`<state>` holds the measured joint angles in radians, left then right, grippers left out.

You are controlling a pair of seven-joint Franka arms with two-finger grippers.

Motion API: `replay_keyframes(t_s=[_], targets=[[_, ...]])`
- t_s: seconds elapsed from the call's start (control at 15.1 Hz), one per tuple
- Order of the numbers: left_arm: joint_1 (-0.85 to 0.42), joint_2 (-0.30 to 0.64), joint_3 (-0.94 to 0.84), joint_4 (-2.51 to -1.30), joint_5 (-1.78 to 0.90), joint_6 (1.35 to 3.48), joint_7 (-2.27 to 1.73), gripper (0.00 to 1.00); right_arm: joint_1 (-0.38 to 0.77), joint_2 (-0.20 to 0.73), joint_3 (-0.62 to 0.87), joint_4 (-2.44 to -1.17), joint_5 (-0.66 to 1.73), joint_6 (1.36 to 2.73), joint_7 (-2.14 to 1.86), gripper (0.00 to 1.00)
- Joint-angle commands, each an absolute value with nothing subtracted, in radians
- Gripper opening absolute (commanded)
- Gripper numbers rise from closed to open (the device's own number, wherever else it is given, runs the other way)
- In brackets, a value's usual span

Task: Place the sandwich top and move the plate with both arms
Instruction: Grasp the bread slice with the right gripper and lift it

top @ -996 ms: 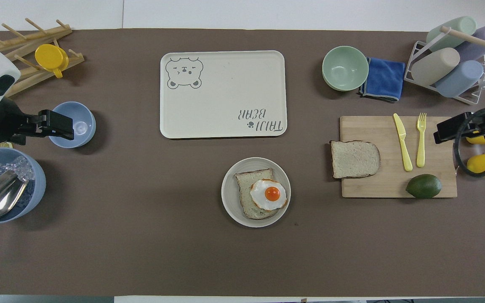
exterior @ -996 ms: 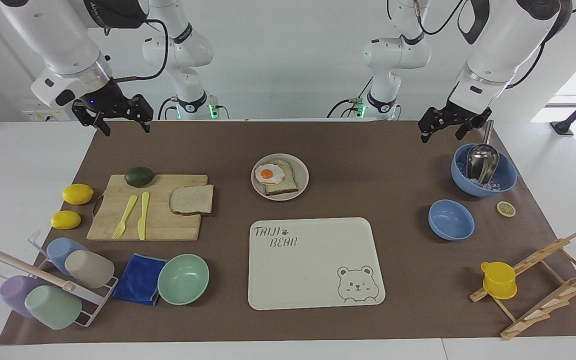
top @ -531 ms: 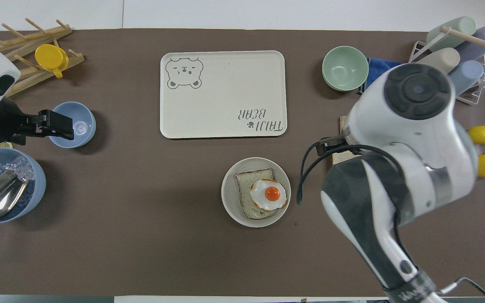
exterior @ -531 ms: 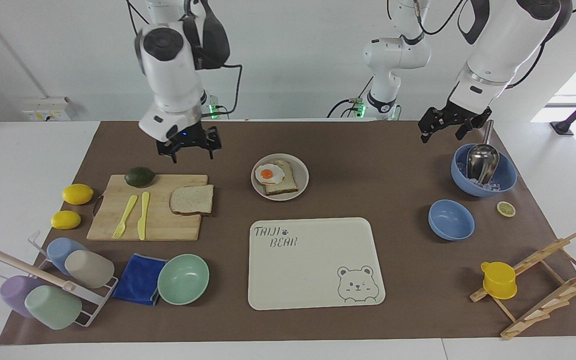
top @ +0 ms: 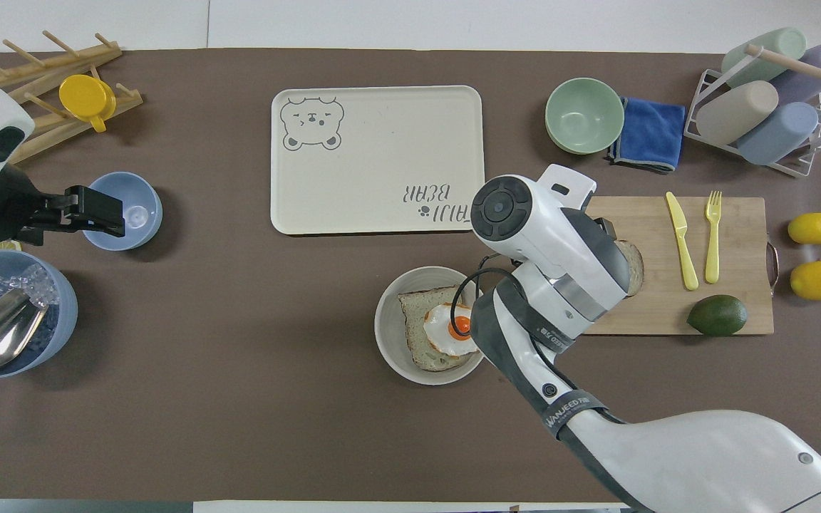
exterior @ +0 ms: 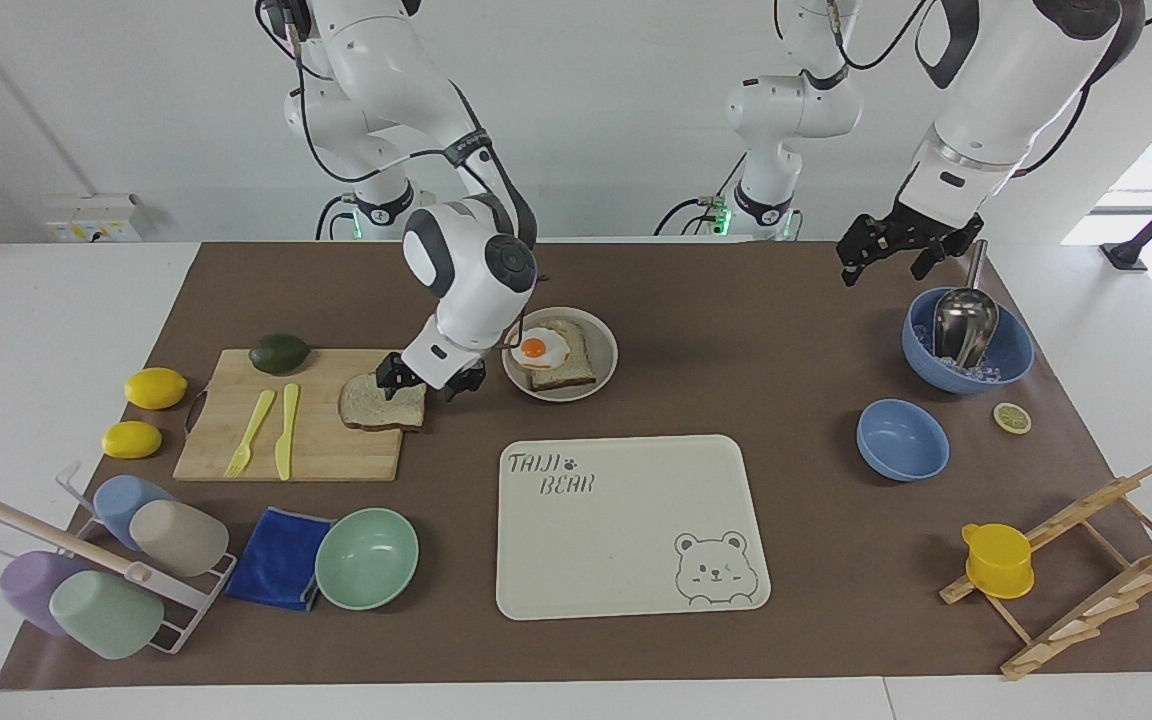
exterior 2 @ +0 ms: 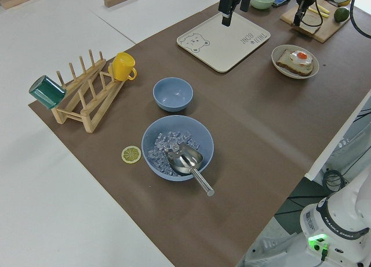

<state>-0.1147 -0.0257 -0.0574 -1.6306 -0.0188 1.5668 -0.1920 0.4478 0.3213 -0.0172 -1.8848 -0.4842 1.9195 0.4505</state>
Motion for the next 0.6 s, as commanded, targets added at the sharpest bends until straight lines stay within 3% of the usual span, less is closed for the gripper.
replay_keyframes(t_s=[0.0,0.53], targets=[[-0.109,-0.057,-0.063,-1.664,-0.002,1.574,-0.19,1.0,0.451,0.291,-0.015,-1.959,-0.512,1.977,0.486,1.0],[-0.109,-0.057,-0.063,-1.664,-0.002,1.574,-0.19,1.0,0.436,0.282,-0.015,-2.042,-0.541,2.04,0.495,1.0]])
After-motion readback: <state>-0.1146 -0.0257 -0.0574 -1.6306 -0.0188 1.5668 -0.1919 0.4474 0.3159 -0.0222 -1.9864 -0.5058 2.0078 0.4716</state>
